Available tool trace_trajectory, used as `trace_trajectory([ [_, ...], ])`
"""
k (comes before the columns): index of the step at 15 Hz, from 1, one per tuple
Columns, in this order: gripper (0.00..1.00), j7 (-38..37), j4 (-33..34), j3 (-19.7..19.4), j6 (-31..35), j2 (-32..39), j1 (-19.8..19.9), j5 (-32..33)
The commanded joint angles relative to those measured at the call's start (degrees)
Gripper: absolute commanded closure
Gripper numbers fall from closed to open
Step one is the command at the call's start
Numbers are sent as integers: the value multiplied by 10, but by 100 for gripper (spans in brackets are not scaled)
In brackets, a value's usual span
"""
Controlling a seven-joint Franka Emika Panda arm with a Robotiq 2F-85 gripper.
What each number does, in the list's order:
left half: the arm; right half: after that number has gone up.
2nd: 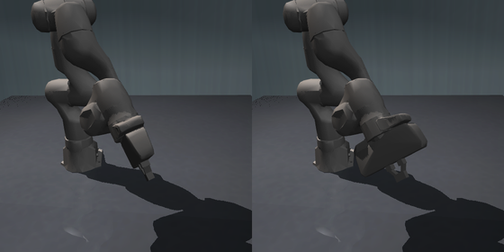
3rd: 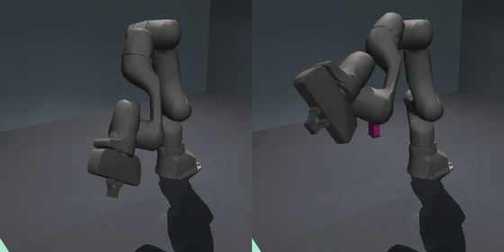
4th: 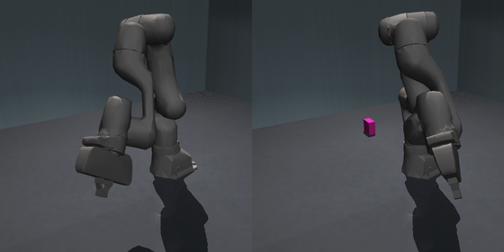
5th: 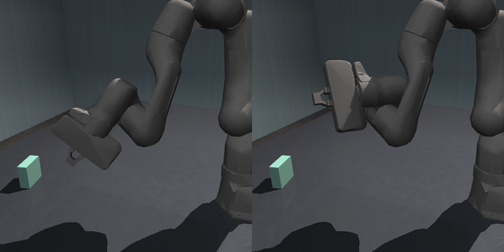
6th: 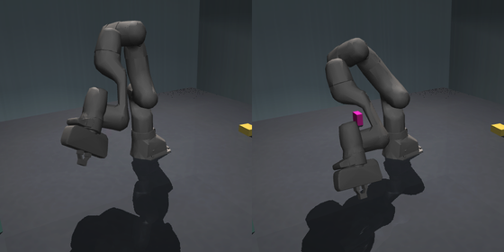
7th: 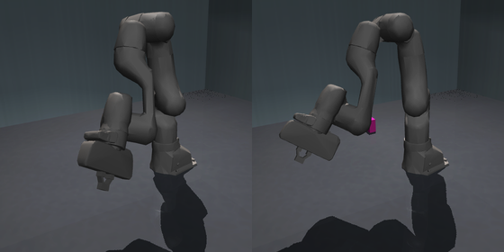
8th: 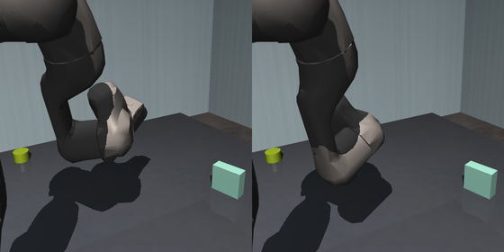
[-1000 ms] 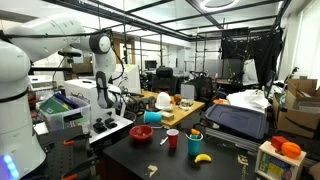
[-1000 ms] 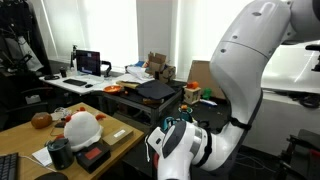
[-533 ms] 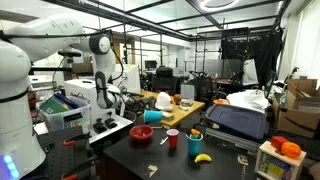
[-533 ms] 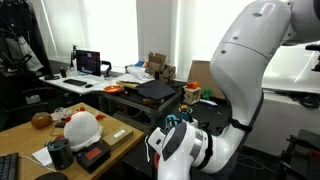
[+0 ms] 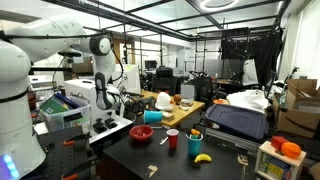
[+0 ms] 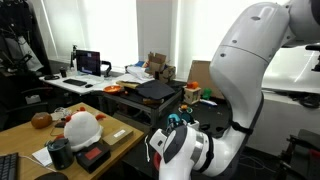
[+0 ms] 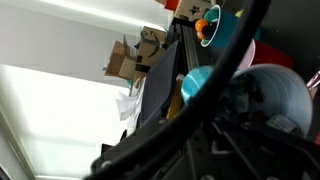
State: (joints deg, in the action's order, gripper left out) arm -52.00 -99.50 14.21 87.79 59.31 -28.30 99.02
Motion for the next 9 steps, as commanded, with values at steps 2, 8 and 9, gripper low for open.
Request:
trace_trajectory([
  [2, 99, 20, 14, 10, -32, 10, -2, -6],
  [8, 99, 21, 23, 10, -52, 19, -10, -2],
  [9, 99, 22, 25, 11, -54, 21, -12, -2],
])
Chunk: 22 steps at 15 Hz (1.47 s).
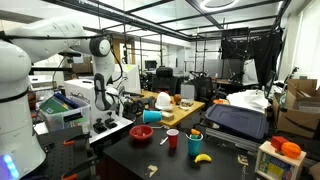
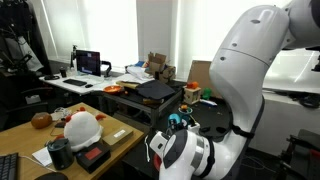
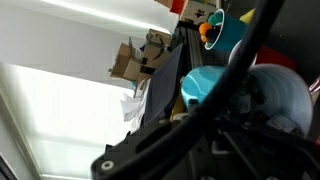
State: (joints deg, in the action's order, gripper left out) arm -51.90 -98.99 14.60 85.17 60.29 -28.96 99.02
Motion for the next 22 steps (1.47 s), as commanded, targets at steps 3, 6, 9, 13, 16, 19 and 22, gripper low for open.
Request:
trace_trajectory([
  [3, 99, 22, 31, 8, -30, 19, -9, -2],
  [6, 99, 24, 41, 7, -32, 26, -12, -1],
  [9, 99, 31, 49, 6, -34, 33, -15, 0],
  [13, 99, 33, 59, 5, -35, 41, -18, 1],
  [16, 99, 34, 64, 3, -38, 45, -19, 2],
  [19, 99, 35, 68, 2, -42, 46, -19, 3],
  [22, 99, 33, 71, 1, -50, 47, -22, 4],
])
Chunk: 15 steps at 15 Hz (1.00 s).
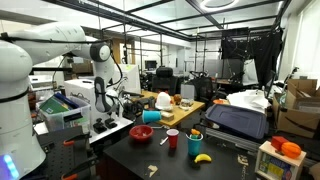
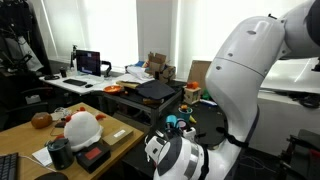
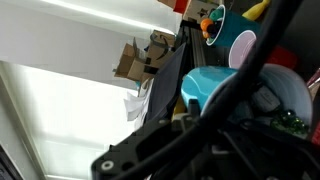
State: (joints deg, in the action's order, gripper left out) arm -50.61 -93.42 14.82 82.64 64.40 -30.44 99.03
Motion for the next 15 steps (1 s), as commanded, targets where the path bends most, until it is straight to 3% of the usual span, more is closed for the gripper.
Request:
trace_trajectory([
  [1, 99, 21, 16, -1, -27, 6, -7, 4],
  [15, 99, 22, 19, -8, -52, 2, -6, 13],
])
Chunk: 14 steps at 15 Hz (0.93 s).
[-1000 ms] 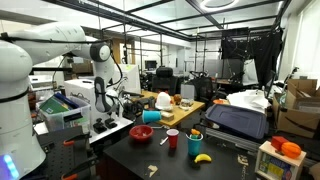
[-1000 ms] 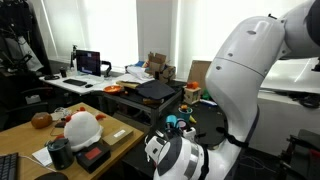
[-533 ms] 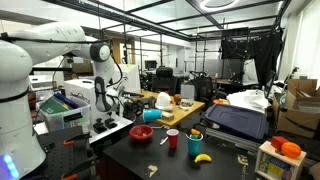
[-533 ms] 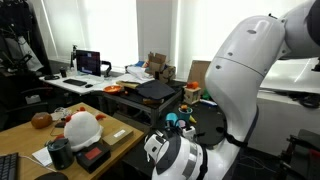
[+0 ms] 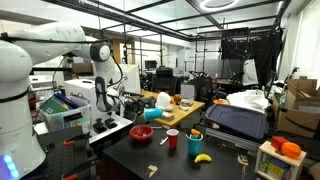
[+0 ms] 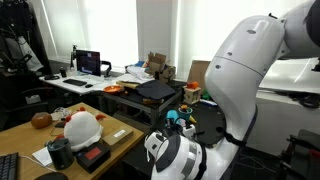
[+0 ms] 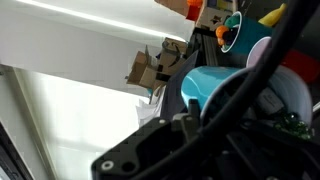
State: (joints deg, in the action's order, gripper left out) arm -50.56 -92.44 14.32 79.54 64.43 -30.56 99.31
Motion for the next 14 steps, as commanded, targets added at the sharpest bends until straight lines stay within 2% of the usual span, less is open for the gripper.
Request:
trace_trajectory([
  [1, 99, 22, 9, -4, -23, 2, -5, 11],
  [14, 99, 43, 8, -2, -33, 2, -1, 34],
])
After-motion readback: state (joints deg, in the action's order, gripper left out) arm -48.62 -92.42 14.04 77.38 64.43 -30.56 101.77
